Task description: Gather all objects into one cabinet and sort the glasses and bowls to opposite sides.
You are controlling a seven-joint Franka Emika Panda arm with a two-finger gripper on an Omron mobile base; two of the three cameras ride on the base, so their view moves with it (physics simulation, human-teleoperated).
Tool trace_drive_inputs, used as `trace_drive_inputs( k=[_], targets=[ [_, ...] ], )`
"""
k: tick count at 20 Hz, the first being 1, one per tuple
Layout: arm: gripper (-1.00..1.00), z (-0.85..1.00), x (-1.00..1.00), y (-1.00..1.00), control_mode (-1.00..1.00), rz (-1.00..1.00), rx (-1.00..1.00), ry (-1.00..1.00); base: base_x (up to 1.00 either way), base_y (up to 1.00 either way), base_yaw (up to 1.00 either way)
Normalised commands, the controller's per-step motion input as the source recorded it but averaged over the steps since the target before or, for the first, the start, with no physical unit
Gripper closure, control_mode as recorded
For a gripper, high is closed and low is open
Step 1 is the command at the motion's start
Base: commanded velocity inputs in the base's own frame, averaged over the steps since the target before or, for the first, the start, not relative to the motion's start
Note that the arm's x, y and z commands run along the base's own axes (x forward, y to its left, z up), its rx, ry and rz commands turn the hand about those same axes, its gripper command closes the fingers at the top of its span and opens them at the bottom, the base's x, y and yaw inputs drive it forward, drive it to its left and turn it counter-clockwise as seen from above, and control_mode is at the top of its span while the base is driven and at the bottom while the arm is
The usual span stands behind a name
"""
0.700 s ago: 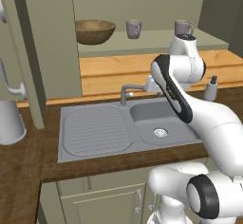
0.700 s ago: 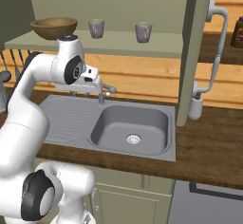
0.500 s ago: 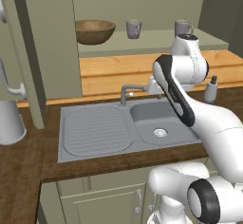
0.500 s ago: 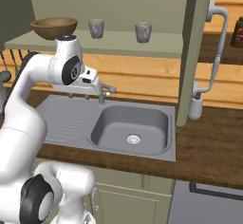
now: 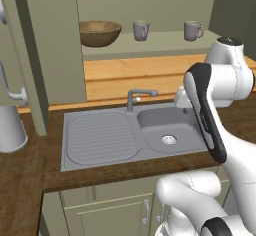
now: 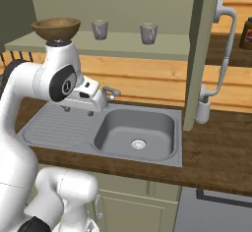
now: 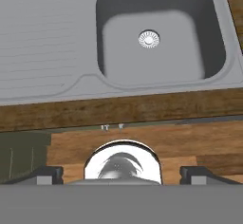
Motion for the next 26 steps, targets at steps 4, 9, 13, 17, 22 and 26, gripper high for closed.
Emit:
trace_drive_inputs(
  k=[4, 9, 13, 17, 22, 26],
  targets=[
    [-1.0, 0.62, -0.75, 0.0, -1.0, -0.05, 0.0, -0.07, 0.0, 0.0, 0.0],
    [-1.0, 0.49, -0.64, 0.0, -1.0, 0.0, -0.01, -0.02, 0.0, 0.0, 0.0],
    [-1.0, 0.38, -0.58, 0.0, -1.0, 0.0, -0.02, -0.04, 0.0, 0.0, 0.0],
    [-1.0, 0.35, -0.47, 0.0, -1.0, 0.0, -0.02, -0.03, 0.0, 0.0, 0.0],
    [-1.0, 0.02, -0.22, 0.14, -1.0, 0.0, -0.05, -0.06, 0.0, 0.0, 0.0],
    [-1.0, 0.0, -0.15, 0.18, -1.0, 0.0, -0.03, -0.13, 0.0, 0.0, 0.0]
  ],
)
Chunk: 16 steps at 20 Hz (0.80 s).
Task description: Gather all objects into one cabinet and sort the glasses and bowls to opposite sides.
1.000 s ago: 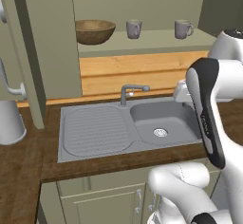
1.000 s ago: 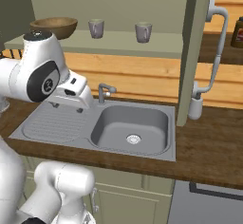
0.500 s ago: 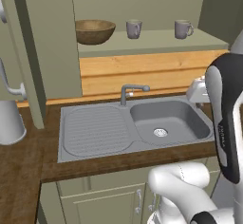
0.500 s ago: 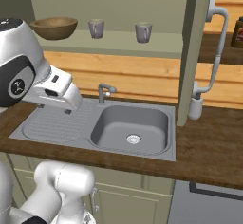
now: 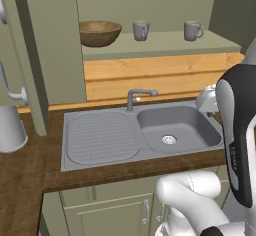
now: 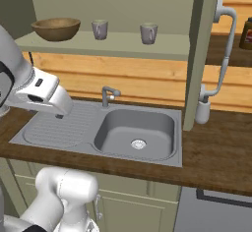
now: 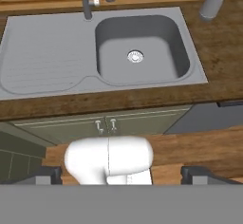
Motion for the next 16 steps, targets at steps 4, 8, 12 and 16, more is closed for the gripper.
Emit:
trace_drive_inputs(
  k=[4, 8, 12, 16],
  targets=[
    [-1.0, 0.0, -0.11, 0.04, -1.0, 0.0, -0.01, -0.05, 0.0, 0.0, 0.0],
    [-1.0, 0.0, -0.04, 0.0, -1.0, 0.0, 0.0, 0.0, 0.0, 0.0, 0.0],
    [-1.0, 0.0, -0.08, 0.0, -1.0, 0.0, 0.0, 0.0, 0.0, 0.0, 0.0],
    [-1.0, 0.0, -0.1, 0.0, 1.0, 0.0, 0.0, 0.0, -0.11, 0.0, 0.0]
  ],
)
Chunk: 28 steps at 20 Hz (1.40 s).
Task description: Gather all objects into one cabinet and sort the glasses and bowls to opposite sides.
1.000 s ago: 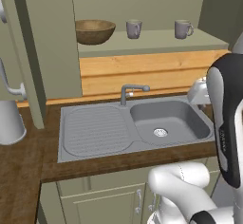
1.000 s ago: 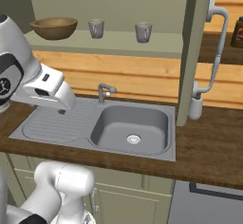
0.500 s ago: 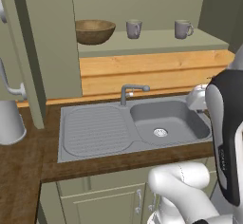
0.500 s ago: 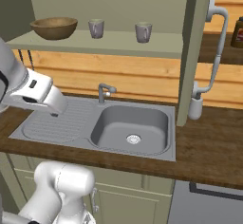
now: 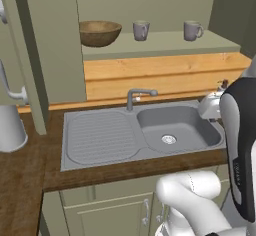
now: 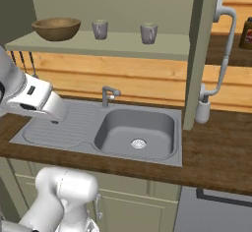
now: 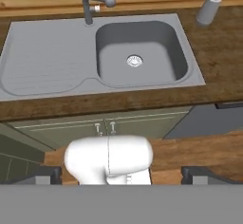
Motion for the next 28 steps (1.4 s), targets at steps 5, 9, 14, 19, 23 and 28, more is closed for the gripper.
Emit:
trace_drive_inputs(
  k=[5, 9, 14, 19, 23, 28],
  targets=[
    [-1.0, 0.0, 0.0, 0.0, 1.0, 0.0, 0.0, 0.0, -0.97, -0.15, 0.0],
    [-1.0, 0.0, 0.0, 0.0, 1.0, 0.0, 0.0, 0.0, -0.97, -0.28, 0.1],
    [-1.0, 0.0, 0.0, 0.0, 1.0, 0.0, 0.0, 0.0, -0.37, -0.31, 0.25],
    [-1.0, 0.0, 0.0, 0.0, 1.0, 0.0, 0.0, 0.0, -0.01, -0.13, 0.56],
    [-1.0, 0.0, 0.0, 0.0, 1.0, 0.0, 0.0, 0.0, 0.0, -0.03, 0.84],
    [-1.0, 0.0, 0.0, 0.0, 1.0, 0.0, 0.0, 0.0, 0.0, 0.0, 1.0]
  ],
)
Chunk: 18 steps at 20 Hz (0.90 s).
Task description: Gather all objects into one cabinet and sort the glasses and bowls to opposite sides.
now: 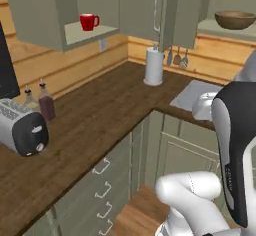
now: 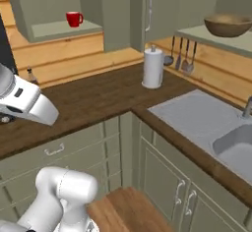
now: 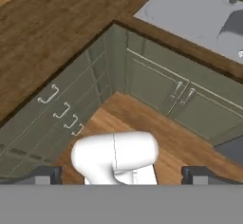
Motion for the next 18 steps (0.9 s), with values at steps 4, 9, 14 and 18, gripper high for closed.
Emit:
trace_drive_inputs(
  k=[4, 9, 14, 18],
  targets=[
    [-1.0, 0.0, 0.0, 0.0, 1.0, 0.0, 0.0, 0.0, 0.01, 0.0, 0.99],
    [-1.0, 0.0, 0.0, 0.0, 1.0, 0.0, 0.0, 0.0, 0.27, -0.02, 0.87],
    [-1.0, 0.0, 0.0, 0.0, 1.0, 0.0, 0.0, 0.0, 0.41, -0.37, 0.42],
    [-1.0, 0.0, 0.0, 0.0, 1.0, 0.0, 0.0, 0.0, 0.58, -0.6, 0.1]
  ],
)
